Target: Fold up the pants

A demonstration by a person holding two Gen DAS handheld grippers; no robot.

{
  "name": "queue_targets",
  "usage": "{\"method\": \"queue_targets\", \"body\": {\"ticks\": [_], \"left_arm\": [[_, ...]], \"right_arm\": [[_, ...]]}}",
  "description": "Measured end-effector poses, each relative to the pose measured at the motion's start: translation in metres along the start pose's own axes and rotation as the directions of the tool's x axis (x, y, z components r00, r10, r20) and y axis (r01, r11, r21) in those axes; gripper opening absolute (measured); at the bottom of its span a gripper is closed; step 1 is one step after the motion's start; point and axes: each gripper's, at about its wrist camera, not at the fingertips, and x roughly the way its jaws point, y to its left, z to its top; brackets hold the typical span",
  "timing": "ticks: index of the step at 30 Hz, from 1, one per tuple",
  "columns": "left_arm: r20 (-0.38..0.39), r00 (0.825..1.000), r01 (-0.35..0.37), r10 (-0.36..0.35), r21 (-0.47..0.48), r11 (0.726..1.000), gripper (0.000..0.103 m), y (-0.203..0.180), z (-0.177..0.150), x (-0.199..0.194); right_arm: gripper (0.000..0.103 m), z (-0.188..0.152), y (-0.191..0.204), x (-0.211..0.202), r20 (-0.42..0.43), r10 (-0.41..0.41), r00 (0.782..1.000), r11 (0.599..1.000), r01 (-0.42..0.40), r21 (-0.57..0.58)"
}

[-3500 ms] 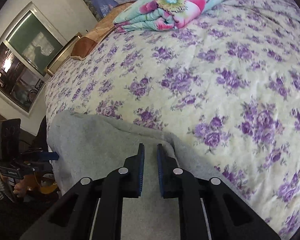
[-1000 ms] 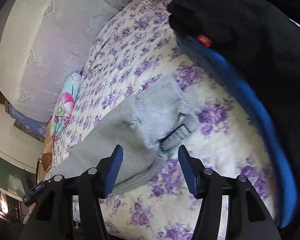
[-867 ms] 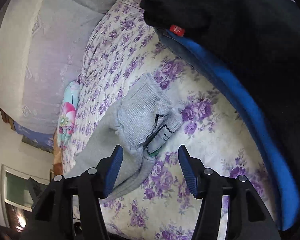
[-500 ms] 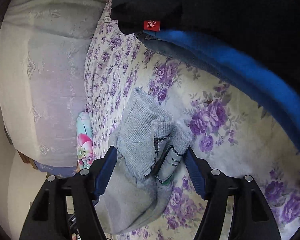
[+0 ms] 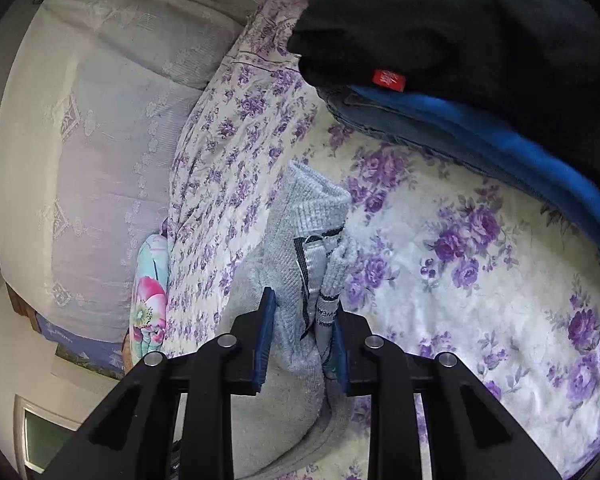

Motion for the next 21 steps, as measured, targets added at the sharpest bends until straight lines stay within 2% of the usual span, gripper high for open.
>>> {"method": "queue_targets", "body": {"ticks": [4,9,15,18,21], "left_arm": [[0.086,0.994,0.072,-0.065,-0.085,0.994,0.059,0.028,-0.002,-0.036],[0.183,0.982,0.104,-0.056,-0.269,0.957,0.063,0.092,-0.021,-0.081],[0.246,0.969,0.086,0.024,-0.424,0.902,0.063,0.153,-0.054,-0.119],[0.257,0.965,0.08,0.051,-0.476,0.876,0.063,0.174,-0.067,-0.13],[0.27,0.96,0.08,0.069,-0.502,0.861,0.066,0.189,-0.077,-0.138]], "right_arm": [[0.026,-0.005,0.037,-0.01,0.05,-0.033,0.998,0.991,0.039,-0.126],[0.026,-0.017,0.086,-0.018,0.092,-0.035,0.995,0.954,0.061,-0.295],[0.025,-0.04,0.144,-0.01,0.096,-0.018,0.995,0.878,0.061,-0.474],[0.02,-0.054,0.167,-0.002,0.08,-0.013,0.997,0.84,0.055,-0.539],[0.018,-0.075,0.193,0.01,0.063,-0.035,0.997,0.768,0.068,-0.637]]}}
